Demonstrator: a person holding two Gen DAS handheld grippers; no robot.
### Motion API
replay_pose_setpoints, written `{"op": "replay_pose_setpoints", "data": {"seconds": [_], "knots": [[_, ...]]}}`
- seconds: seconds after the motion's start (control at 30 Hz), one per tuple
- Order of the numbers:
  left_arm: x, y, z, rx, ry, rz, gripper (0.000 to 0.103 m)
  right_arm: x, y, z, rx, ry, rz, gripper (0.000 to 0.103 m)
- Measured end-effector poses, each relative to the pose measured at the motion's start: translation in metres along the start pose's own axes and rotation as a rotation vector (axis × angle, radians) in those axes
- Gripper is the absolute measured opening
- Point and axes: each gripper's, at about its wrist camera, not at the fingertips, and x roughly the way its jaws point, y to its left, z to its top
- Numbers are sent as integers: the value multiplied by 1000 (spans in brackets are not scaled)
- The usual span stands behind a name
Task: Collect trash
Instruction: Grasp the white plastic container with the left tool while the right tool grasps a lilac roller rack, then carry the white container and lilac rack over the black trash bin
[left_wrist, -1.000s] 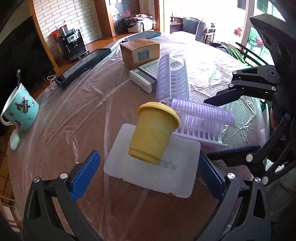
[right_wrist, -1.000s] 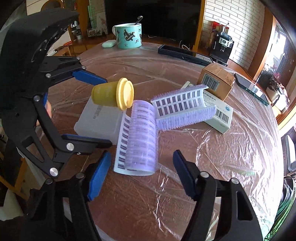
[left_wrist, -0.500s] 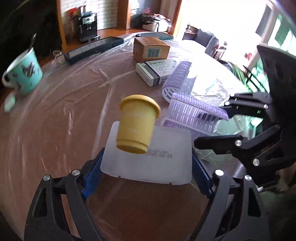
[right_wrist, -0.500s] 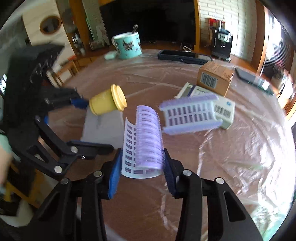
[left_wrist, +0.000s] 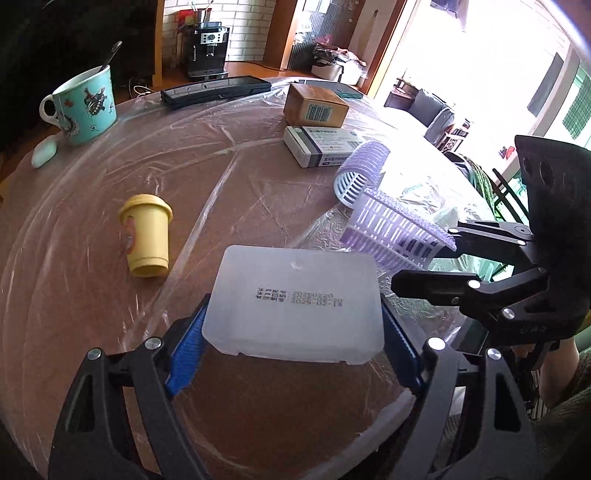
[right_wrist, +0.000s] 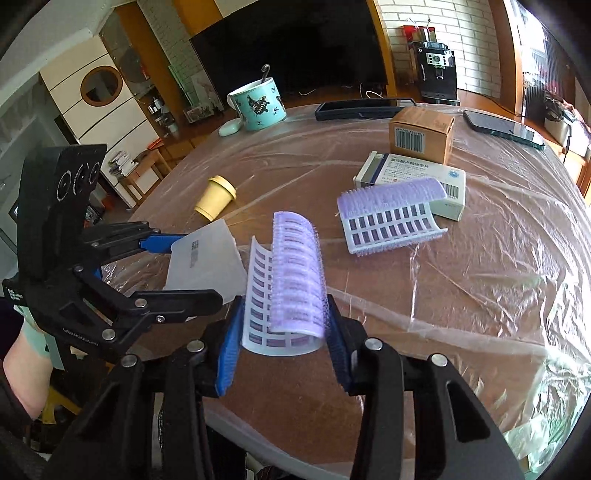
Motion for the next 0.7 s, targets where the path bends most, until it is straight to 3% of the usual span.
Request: {"op": "replay_pose_setpoints", "data": {"seconds": [0.07, 0.23, 0.4, 0.7], "knots": [[-1, 3, -3, -26, -14, -18, 84, -1, 0, -1, 2, -4, 4, 42], [-6, -4, -10, -67, -59, 40, 84, -3, 1, -2, 3, -10, 1, 42], [-12, -23, -11, -27, -102, 135, 83, -3, 2, -2, 4, -23, -14, 42], [-27, -40, -14, -9, -163, 166, 82, -18, 5, -7, -12, -56, -32, 42]]}}
